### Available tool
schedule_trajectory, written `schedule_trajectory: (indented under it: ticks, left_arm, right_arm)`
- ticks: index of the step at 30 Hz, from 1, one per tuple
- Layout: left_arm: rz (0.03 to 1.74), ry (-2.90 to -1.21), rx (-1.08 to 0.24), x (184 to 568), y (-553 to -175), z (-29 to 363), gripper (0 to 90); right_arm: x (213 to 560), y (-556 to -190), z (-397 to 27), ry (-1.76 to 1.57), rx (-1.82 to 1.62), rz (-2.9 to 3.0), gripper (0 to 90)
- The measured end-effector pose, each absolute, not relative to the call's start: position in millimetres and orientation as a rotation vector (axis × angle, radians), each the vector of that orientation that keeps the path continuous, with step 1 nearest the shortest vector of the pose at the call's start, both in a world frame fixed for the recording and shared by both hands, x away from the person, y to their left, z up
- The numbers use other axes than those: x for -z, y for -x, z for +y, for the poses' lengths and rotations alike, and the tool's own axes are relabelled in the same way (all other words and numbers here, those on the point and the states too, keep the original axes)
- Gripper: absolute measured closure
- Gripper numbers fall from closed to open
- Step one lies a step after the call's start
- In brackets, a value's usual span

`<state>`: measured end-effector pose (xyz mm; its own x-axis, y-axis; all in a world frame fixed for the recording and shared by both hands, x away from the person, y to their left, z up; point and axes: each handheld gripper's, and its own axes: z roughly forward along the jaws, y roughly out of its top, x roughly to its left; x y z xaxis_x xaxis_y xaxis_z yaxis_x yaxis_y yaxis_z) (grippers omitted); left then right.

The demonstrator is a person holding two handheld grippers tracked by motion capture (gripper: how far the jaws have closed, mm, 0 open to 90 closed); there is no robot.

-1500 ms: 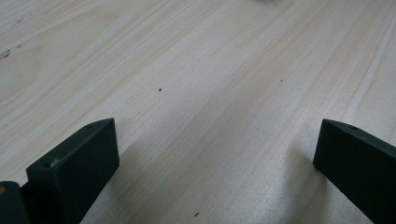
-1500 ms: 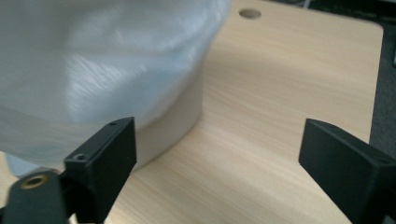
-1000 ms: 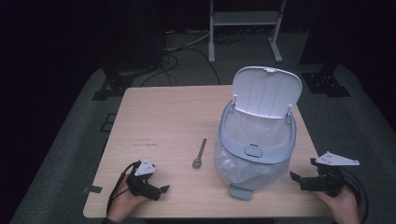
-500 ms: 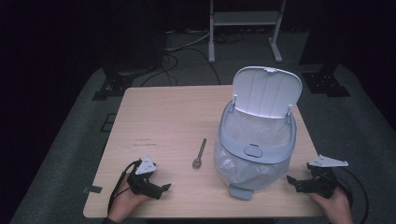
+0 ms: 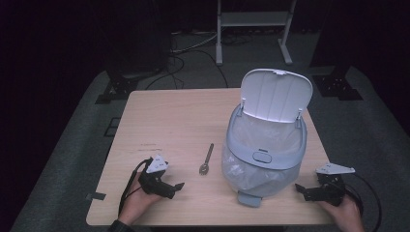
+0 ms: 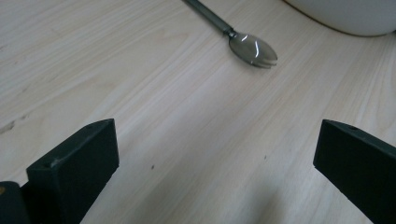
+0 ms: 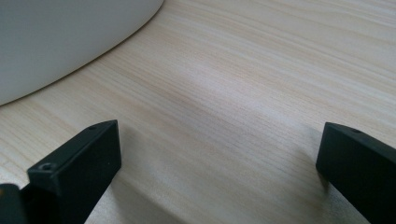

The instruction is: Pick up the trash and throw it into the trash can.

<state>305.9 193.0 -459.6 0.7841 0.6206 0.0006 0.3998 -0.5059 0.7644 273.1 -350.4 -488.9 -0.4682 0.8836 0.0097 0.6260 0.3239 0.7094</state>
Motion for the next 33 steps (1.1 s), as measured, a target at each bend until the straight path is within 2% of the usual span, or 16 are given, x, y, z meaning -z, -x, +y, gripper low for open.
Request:
schedule_trajectory:
  ticks: [33]
  left_arm:
    - [0.778, -2.121, -0.336, 449.8, -349.9, 130.3, 0.0]
  right_arm:
    - [489.0, -273.0, -349.8, -1.350, -0.926, 2.207, 0.0]
